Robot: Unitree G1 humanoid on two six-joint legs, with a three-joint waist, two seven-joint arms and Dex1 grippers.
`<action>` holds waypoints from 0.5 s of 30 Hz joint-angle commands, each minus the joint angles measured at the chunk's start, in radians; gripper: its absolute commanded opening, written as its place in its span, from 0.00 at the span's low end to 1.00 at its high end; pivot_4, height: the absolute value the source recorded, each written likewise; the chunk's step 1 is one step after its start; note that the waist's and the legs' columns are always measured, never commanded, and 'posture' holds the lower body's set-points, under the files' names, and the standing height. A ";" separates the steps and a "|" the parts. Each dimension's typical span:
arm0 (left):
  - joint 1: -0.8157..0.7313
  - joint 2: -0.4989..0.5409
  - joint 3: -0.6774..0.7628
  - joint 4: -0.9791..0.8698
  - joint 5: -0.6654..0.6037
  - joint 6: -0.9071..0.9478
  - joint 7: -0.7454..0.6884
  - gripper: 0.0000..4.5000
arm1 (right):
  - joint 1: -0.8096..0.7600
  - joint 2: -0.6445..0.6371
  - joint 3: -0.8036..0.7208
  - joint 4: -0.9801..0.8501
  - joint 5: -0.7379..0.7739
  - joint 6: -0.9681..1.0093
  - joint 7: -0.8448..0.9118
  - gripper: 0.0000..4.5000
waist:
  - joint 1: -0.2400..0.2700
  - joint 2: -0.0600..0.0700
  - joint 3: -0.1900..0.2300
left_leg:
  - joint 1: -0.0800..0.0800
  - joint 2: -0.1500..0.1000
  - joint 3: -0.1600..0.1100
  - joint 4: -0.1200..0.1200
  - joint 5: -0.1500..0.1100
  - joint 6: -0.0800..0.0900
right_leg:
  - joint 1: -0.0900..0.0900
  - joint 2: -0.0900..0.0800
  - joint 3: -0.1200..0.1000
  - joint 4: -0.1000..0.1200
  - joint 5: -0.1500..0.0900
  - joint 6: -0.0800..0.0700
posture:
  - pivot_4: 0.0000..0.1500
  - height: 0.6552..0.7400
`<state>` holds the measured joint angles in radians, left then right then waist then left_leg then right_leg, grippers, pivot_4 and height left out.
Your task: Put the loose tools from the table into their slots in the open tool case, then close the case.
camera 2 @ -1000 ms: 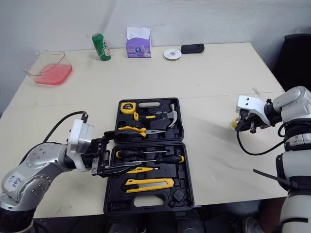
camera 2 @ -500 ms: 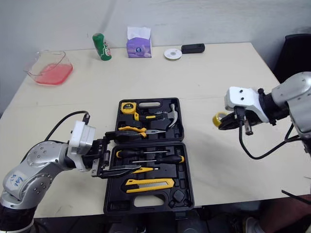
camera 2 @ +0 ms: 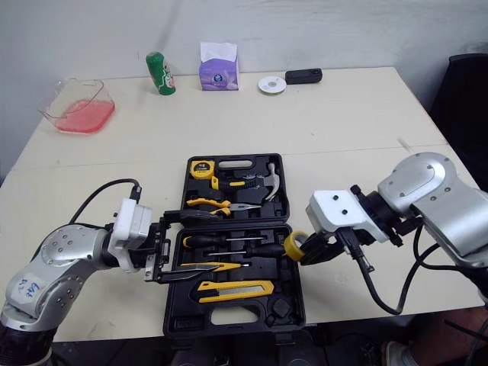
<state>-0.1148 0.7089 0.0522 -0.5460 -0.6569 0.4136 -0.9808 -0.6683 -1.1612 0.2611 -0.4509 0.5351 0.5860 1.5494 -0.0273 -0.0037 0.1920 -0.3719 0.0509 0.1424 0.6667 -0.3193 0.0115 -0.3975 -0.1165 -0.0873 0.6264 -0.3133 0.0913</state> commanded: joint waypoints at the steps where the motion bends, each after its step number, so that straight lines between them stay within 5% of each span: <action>1: 0.022 0.008 0.002 -0.029 0.000 -0.012 -0.012 1.00 | -0.012 -0.001 -0.020 -0.042 0.009 -0.012 0.046 0.01 | 0.000 0.000 0.000 | 0.000 0.000 0.000 0.000 0.000 0.000 | 0.000 0.000 0.000 0.000 0.000 0.000 | 1.00 1.00; 15: 0.165 0.041 0.059 -0.139 -0.045 0.032 0.015 1.00 | -0.009 0.092 0.133 -0.135 -0.065 -0.013 0.026 0.01 | 0.000 -0.001 0.000 | 0.000 0.001 0.000 0.000 0.000 0.000 | 0.000 -0.002 0.001 0.000 0.000 0.000 | 1.00 1.00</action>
<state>0.0318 0.7309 0.0750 -0.6350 -0.6807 0.4507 -0.9584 -0.6788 -1.0673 0.3943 -0.5504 0.4776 0.5838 1.5486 -0.0277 -0.0043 0.1921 -0.3720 0.0520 0.1424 0.6669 -0.3196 0.0114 -0.3978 -0.1185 -0.0867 0.6260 -0.3133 0.0911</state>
